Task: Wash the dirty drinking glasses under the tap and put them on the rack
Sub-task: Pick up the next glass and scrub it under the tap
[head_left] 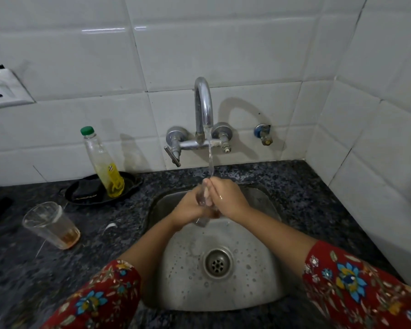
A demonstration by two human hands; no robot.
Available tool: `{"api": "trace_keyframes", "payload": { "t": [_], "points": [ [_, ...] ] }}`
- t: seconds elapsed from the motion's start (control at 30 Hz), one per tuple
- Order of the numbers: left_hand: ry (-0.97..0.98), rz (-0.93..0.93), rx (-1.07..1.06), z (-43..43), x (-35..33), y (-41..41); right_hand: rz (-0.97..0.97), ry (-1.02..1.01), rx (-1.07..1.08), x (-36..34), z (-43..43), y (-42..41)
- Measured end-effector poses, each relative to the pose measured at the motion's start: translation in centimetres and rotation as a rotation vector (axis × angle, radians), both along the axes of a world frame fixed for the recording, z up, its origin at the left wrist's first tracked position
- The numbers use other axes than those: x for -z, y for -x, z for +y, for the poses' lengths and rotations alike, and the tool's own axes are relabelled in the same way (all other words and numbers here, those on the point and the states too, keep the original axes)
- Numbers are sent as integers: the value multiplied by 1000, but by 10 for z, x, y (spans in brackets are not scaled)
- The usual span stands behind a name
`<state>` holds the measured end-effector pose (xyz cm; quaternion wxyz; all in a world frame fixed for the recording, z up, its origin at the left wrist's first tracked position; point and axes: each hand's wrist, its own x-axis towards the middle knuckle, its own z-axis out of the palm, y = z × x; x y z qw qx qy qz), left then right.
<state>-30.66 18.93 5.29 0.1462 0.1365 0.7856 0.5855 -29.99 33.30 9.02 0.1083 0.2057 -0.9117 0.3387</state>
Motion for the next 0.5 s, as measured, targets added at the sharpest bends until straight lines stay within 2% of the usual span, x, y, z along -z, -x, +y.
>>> {"api": "trace_keyframes", "payload": {
  "t": [0.07, 0.1, 0.17, 0.27, 0.3, 0.33, 0.47, 0.5],
  "points": [
    [-248, -204, 139, -15, -3, 2, 17, 138, -156, 6, 8, -3],
    [-264, -261, 159, -17, -6, 2, 1, 160, -181, 7, 10, -4],
    [-161, -199, 79, -10, -6, -1, -12, 96, -111, 6, 8, 0],
    [200, 26, -259, 8, -1, -7, -77, -119, 32, 1, -1, 12],
    [320, 83, -345, 11, 0, -9, -92, -132, 44, 0, -2, 14],
    [327, 111, -353, 10, 0, -9, -89, -105, 32, -1, -2, 14],
    [-132, -64, 35, -6, -13, -2, 22, 141, -153, -2, 6, 1],
    [-181, -116, 73, -7, -16, -2, 37, 160, -160, -1, 7, 0]
  ]
}}
